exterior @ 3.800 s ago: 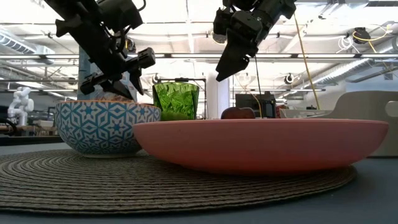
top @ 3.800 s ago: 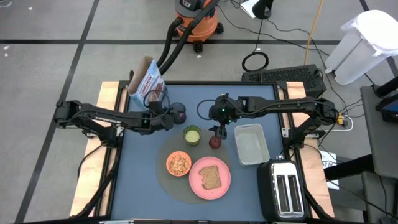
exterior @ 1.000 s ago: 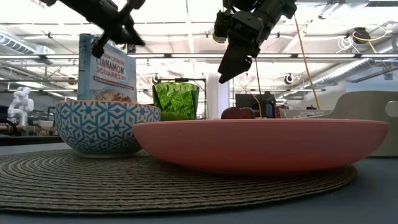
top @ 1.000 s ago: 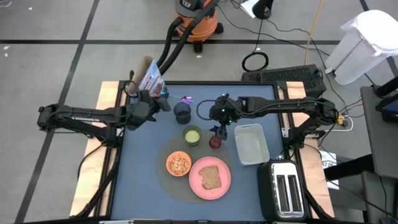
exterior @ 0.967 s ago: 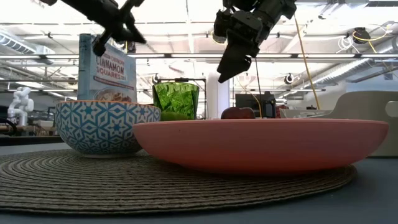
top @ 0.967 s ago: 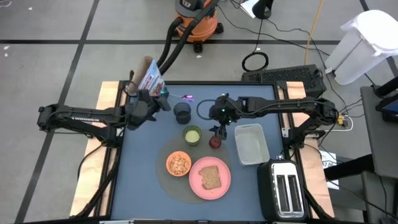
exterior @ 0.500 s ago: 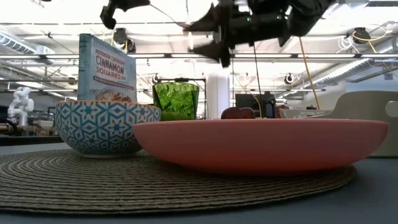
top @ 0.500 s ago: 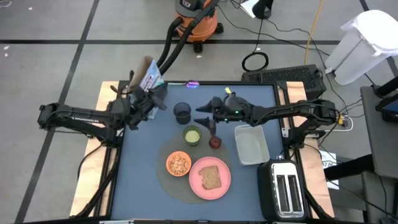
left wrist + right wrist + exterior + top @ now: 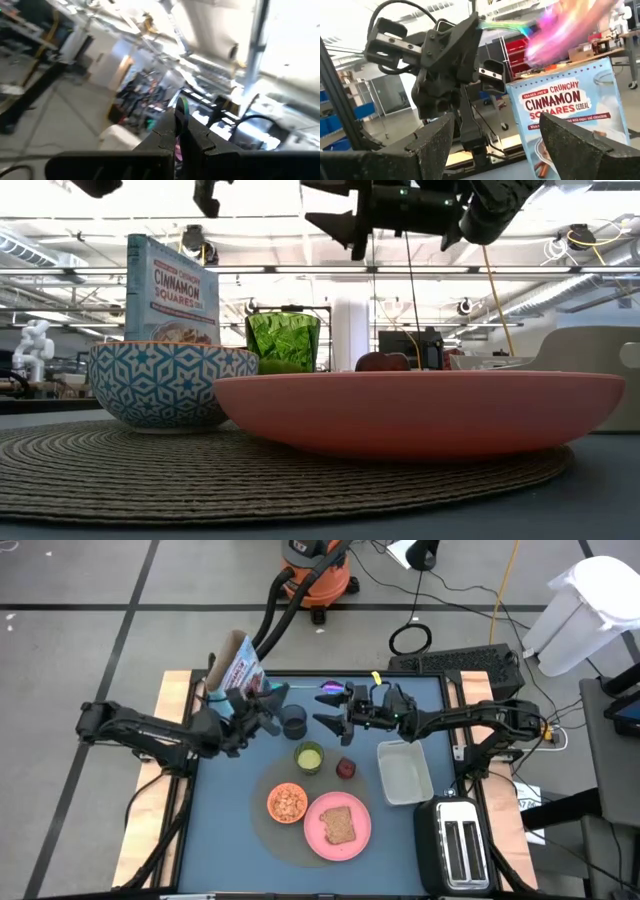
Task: Arrange a breakfast setting
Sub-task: Put the spoon on the gray placemat to the left of the red bowl
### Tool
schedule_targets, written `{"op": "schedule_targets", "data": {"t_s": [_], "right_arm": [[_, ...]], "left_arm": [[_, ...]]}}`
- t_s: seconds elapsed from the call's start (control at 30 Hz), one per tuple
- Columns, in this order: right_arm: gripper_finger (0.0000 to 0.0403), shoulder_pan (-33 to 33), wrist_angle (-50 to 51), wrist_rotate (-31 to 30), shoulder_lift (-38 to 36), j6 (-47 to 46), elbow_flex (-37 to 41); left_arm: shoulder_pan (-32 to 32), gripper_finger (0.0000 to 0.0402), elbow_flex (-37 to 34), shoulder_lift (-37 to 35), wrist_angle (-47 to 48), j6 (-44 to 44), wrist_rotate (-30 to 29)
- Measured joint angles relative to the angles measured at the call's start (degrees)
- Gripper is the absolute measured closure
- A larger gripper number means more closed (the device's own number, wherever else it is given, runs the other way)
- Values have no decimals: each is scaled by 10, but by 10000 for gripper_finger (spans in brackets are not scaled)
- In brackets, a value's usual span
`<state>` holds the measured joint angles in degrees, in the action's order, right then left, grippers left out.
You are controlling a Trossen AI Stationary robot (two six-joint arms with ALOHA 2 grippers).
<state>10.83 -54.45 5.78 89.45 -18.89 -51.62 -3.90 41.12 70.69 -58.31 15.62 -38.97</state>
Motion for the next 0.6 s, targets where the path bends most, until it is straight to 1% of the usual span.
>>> {"op": "schedule_targets", "data": {"t_s": [0.13,0.27,0.4,0.6], "right_arm": [[115,0,-16,0,0,0,0],[115,-1,-47,2,0,0,0],[115,-1,-66,2,0,0,0],[115,-1,-95,2,0,8,0]], "left_arm": [[0,392,0,37,-62,-9,50],[0,392,0,71,-103,-10,83],[0,392,0,95,-138,-9,102],[0,392,0,107,-146,-3,109]]}}
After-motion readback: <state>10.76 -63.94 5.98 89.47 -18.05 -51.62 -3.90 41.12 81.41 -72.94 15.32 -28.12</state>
